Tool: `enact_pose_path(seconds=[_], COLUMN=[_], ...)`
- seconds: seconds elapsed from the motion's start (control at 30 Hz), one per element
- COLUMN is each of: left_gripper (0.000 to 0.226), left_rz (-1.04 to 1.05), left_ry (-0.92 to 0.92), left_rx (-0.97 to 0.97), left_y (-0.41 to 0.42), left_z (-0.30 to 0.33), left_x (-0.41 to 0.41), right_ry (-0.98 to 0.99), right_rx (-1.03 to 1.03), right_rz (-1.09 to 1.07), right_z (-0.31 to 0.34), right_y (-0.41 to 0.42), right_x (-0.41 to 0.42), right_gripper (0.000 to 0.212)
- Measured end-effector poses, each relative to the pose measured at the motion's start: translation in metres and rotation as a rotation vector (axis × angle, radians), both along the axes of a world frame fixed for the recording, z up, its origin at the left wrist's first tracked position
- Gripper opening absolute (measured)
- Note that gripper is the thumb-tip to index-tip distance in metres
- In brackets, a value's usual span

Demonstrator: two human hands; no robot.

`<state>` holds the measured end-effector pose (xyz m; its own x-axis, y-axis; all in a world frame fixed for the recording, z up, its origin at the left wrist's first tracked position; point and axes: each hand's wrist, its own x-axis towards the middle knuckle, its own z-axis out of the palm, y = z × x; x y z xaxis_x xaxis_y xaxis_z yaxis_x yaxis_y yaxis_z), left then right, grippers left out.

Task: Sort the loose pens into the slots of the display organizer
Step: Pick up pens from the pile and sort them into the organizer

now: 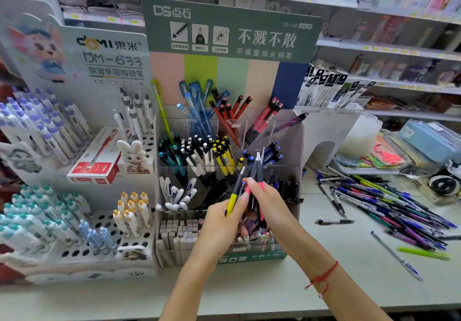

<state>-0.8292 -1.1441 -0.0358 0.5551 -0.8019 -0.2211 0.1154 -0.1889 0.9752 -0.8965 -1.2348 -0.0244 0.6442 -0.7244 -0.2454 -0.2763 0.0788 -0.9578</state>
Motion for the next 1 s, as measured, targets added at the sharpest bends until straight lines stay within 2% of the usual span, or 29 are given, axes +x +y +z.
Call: enact_pose_path(seconds=[0.13, 0.23, 0.3, 0.37, 0.43, 0.53, 0.6, 0.7, 0.8, 0.87, 0.93, 1.0], left_gripper=[0.044, 0.038, 0.031, 0.030, 0.031, 0.028, 0.028, 0.026, 0.035, 0.036, 0.032, 0.025], left_rz=[-0.005, 0.017, 0.091, 0.185, 0.228, 0.227, 0.229, 0.240, 0.259, 0.274, 0.310, 0.374], left_ry=[-0.026, 0.001, 0.013, 0.062, 0.103, 0.279, 0.343, 0.368, 0.513, 0.477, 0.337, 0.208], left_rx=[-0.018, -0.026, -0.013, -0.023, -0.043, -0.133, -0.177, -0.256, -0.381, -0.364, -0.263, -0.187], left_y=[0.000, 0.003, 0.007, 0.009, 0.009, 0.006, 0.005, 0.009, 0.014, 0.016, 0.018, 0.019], left_z=[0.004, 0.005, 0.003, 0.001, 0.001, 0.008, 0.010, 0.009, 0.007, 0.005, 0.003, 0.001], left_x=[0.000, 0.006, 0.012, 0.018, 0.025, 0.031, 0.034, 0.037, 0.036, 0.036, 0.037, 0.038], right_ry=[-0.044, -0.268, -0.442, -0.494, -0.405, -0.207, -0.089, 0.033, 0.102, 0.154, 0.198, 0.233], right_rx=[0.029, 0.240, 0.396, 0.523, 0.599, 0.595, 0.512, 0.396, 0.352, 0.318, 0.273, 0.191], right_rz=[-0.041, -0.103, -0.043, 0.131, 0.354, 0.599, 0.682, 0.787, 0.818, 0.822, 0.817, 0.818], right_z=[-0.001, 0.007, 0.012, 0.016, 0.016, 0.013, 0.009, 0.008, 0.009, 0.010, 0.010, 0.013], right_y=[-0.004, -0.016, -0.025, -0.029, -0.028, -0.023, -0.022, -0.024, -0.026, -0.026, -0.028, -0.029], right_x=[0.002, 0.002, -0.005, -0.014, -0.022, -0.026, -0.025, -0.023, -0.023, -0.023, -0.025, -0.026], right_gripper=[0.032, 0.029, 0.023, 0.023, 0.024, 0.026, 0.032, 0.057, 0.062, 0.054, 0.041, 0.042])
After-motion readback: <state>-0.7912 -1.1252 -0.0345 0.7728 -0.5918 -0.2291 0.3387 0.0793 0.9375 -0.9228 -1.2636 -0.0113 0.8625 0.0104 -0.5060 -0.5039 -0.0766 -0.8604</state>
